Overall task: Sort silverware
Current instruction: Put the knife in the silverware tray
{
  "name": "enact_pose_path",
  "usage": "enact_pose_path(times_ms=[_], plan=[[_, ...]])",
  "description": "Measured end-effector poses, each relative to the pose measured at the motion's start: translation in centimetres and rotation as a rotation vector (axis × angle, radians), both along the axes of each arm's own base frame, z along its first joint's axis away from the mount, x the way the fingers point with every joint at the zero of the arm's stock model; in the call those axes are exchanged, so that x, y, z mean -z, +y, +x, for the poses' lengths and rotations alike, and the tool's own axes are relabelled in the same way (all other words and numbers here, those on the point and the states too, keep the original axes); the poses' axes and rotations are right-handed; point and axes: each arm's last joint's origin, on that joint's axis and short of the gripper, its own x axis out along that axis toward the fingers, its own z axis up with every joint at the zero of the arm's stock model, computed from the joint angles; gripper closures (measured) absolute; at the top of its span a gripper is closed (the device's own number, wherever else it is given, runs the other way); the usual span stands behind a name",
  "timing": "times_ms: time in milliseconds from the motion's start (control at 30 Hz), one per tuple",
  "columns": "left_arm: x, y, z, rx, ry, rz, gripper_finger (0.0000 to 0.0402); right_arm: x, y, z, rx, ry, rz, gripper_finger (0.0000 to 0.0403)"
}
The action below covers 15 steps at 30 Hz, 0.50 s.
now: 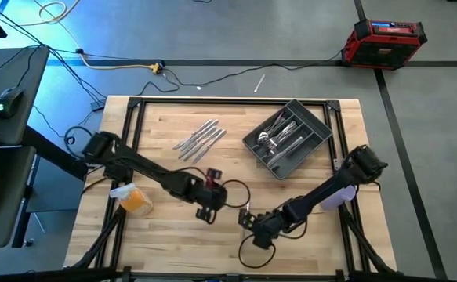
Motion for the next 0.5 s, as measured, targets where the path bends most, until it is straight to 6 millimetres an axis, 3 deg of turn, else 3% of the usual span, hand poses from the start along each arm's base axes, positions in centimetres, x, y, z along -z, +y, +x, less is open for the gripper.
enact_pose_path(times_ms=[133, 267, 367, 500], plan=[[-2.7, -0.2, -1.9, -0.168, -0.110, 0.077, 0.0337, -4.1, -1.6, -0.6, 0.087, -0.115, -0.081, 0.0403], [-3.3, -1.7, -3.5, -0.260, -0.181, -0.002, 0.0337, -8.4, -5.5, -1.8, 0.210, -0.131, -0.091, 0.0403], [-2.4, -3.0, -4.6, -0.288, -0.203, -0.042, 0.0337, -9.6, -9.7, -3.0, 0.329, 0.005, -0.056, 0.0403], [-0.2, -4.1, -5.8, -0.345, -0.269, -0.076, 0.0337, -9.0, -14.8, -4.3, 0.430, 0.254, -0.069, 0.0403]])
